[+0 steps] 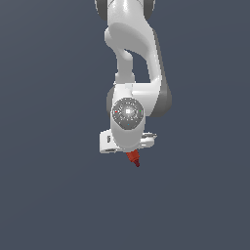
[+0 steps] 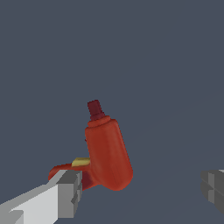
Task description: Pick up the object and move it to a goal position.
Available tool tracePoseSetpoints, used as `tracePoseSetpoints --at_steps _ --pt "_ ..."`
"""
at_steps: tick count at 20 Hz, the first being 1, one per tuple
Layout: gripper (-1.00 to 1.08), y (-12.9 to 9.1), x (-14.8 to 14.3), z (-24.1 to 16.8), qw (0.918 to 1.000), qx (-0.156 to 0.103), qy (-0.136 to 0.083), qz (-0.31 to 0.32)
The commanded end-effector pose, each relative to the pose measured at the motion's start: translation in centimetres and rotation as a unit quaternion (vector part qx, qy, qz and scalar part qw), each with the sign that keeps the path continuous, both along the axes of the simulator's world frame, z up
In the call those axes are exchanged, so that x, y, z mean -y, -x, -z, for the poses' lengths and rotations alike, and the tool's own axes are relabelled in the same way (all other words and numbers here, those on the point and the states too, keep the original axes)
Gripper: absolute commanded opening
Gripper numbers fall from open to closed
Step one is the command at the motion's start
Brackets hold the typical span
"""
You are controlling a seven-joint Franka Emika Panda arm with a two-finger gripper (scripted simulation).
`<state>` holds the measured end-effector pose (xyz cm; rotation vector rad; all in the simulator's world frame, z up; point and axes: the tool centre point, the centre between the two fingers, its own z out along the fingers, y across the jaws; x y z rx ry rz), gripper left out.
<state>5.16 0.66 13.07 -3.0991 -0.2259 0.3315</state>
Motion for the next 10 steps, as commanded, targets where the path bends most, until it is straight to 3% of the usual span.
tracePoseSetpoints --at_steps 1,10 --pt "1.08 -0.6 -0.3 0.5 0.9999 -0.012 -0.004 -0.007" --pt "1.08 -2.0 -1.4 2.3 0.9978 -0.055 -0.019 -0.031"
